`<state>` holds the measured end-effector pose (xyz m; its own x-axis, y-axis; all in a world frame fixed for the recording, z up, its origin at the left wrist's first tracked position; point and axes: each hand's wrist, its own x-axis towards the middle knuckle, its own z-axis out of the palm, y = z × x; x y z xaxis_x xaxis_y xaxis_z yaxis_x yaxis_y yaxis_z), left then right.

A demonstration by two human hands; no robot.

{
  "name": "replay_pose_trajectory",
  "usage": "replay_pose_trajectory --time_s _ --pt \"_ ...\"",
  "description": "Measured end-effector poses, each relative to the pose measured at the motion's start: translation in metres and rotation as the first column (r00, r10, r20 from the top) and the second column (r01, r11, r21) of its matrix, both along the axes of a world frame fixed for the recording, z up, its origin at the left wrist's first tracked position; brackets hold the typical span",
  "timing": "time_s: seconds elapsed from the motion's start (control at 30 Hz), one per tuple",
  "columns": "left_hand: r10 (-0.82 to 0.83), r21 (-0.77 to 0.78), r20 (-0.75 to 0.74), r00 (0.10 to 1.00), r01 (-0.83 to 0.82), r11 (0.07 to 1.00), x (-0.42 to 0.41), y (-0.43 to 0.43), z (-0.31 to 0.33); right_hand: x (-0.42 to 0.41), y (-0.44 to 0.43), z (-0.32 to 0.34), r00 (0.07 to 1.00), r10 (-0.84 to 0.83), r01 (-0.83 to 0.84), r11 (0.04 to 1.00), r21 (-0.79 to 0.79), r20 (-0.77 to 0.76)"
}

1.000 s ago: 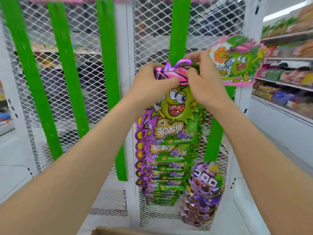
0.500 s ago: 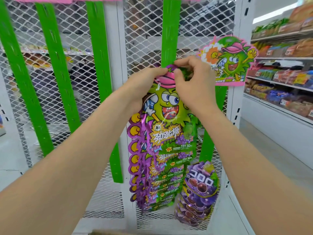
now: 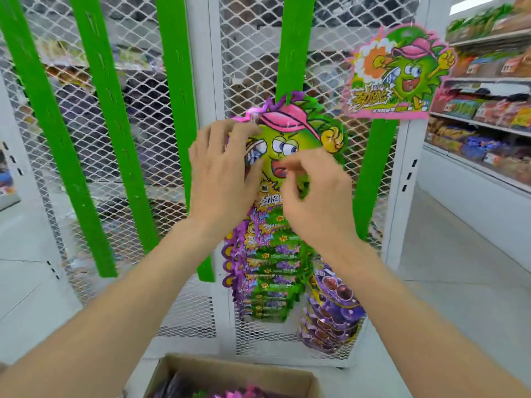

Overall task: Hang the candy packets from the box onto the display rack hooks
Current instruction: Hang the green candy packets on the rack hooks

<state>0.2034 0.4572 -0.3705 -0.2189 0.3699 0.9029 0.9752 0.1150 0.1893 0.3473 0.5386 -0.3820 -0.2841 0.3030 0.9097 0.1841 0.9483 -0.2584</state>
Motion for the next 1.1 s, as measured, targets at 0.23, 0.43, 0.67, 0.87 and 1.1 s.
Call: replay_pose_trajectory --time_s 0.23,0.43,0.67,0.87,1.1 --pt "-0.11 -0.575 0.324 0.939 0.288 0.766 -0.019 -0.061 -0.185 -0.006 -0.048 -0.174 0.652 0.332 0.101 0.853 -0.512 0.682" --pt "0.162 -0.917 0.397 0.903 0.397 0.031 -0.038 -0.115 -0.329 -0.001 -0.071 -0.255 -0.047 0.359 0.14 0.926 -0.35 0.932" --pt "0.364 -0.887 0.253 0.896 0.365 -0.282 -0.012 -0.156 -0.429 -0.006 -0.075 -0.28 -0.261 0.321 0.083 0.947 -0.31 0.911" --pt "0.573 -0.944 0.189 0.797 0.309 -0.118 -0.024 -0.155 -0.454 -0.01 -0.073 -0.281 -0.28 0.329 0.062 0.944 -0.325 0.902" --pt "0.578 -0.792 0.601 0.551 0.506 0.342 -0.029 -0.128 -0.394 -0.009 -0.077 -0.284 -0.124 0.426 0.168 0.899 -0.404 0.896"
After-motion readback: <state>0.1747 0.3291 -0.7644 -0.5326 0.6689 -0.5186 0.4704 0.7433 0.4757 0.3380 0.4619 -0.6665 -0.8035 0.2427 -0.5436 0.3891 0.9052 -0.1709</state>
